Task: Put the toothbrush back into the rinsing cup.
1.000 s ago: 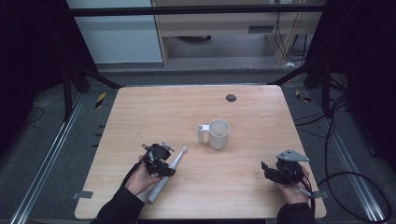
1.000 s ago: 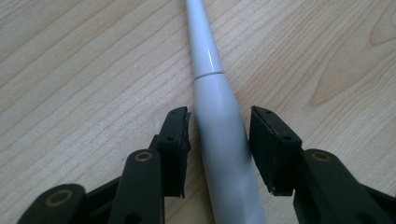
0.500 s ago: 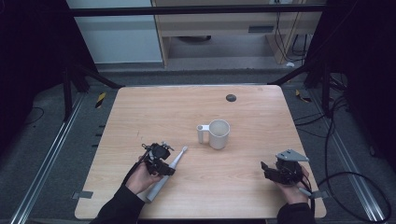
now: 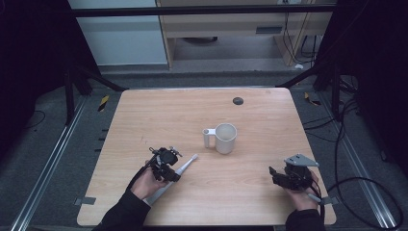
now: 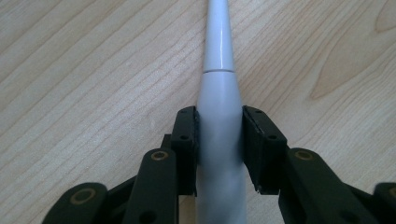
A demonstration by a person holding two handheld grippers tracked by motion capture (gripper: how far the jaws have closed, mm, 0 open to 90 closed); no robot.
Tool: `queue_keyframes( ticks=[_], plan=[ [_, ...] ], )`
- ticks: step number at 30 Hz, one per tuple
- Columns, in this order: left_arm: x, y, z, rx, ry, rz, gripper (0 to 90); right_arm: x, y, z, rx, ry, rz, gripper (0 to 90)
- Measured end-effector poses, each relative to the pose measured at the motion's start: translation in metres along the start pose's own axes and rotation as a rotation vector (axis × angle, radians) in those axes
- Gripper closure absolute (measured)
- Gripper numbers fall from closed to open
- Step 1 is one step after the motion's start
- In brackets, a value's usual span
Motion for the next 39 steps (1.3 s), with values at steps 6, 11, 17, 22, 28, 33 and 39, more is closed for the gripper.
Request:
queue_keyframes(
  ticks=[6, 11, 17, 22, 28, 33, 39],
  plan=[
    [0.001, -0.007, -0.002, 0.013, 0.013, -0.004, 66.1, 0.001, 0.000, 0.000, 0.000, 0.000, -0.001, 31.6],
    [0.001, -0.020, -0.002, 0.063, 0.012, -0.009, 66.1, 0.001, 0.000, 0.000, -0.003, 0.004, -0.002, 31.6],
    [-0.002, -0.032, -0.004, 0.117, 0.008, -0.004, 66.2, 0.001, -0.001, 0.000, -0.002, 0.004, -0.003, 31.6],
    [-0.003, -0.049, -0.006, 0.176, -0.002, -0.002, 66.2, 0.001, 0.000, 0.000, -0.002, 0.004, -0.002, 31.6],
    [-0.006, -0.071, -0.006, 0.274, -0.016, 0.011, 66.2, 0.001, -0.001, 0.000, -0.001, 0.005, -0.004, 31.6],
    [-0.009, -0.086, -0.004, 0.367, -0.029, 0.023, 66.2, 0.001, -0.001, 0.000, 0.003, 0.004, -0.006, 31.6],
    [-0.011, -0.103, 0.002, 0.499, -0.040, 0.075, 66.1, 0.001, -0.001, 0.001, 0.013, -0.005, -0.011, 31.5]
  ],
)
Point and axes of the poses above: each handheld gripper's, and its own axes: y roughly forward along the jaws, z roughly out of its top, x roughly to its right, the point moved 4 cm from there along y, roughly forward along the jaws, and after that the axes turned 3 degrees about -x, right-handed, at the moved point
